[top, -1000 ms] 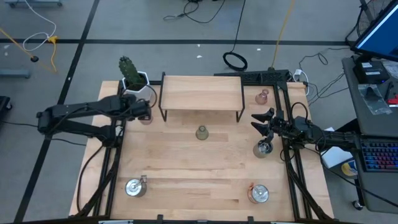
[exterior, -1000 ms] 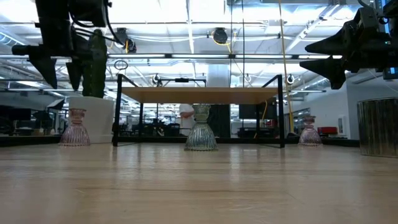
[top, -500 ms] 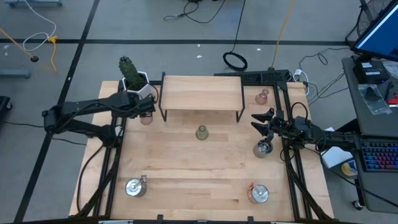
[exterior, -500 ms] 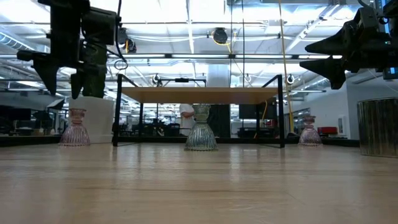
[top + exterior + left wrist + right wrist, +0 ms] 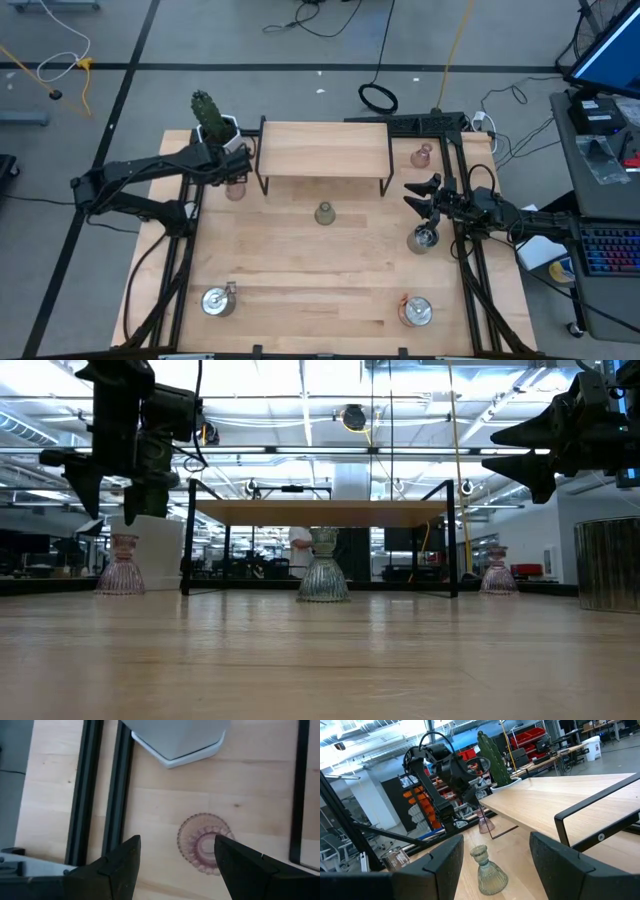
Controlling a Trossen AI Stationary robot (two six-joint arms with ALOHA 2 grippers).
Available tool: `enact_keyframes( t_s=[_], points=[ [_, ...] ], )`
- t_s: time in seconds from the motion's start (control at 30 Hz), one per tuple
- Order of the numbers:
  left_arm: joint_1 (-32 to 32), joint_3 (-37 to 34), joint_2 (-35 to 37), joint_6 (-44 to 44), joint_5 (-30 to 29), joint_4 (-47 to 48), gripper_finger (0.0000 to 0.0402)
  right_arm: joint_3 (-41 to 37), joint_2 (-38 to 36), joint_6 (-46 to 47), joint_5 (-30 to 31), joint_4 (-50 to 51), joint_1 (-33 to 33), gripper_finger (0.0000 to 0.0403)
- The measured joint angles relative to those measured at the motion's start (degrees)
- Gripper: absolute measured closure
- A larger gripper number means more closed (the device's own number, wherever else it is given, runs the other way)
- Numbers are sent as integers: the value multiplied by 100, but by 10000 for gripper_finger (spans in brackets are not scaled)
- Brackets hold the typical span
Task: Pick & Place candle stick holders
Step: Put the bottom pink candle holder on the shelf
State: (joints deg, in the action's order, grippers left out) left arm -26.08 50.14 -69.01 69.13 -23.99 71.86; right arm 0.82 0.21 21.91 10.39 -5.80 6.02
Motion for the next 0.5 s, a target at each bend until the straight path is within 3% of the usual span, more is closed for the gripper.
enact_keyframes(
  t_s=[0.5],
  points=[
    [-61,-275,2,31,44,-291,151,0,0,-2,-2,2,0,181]
  ],
)
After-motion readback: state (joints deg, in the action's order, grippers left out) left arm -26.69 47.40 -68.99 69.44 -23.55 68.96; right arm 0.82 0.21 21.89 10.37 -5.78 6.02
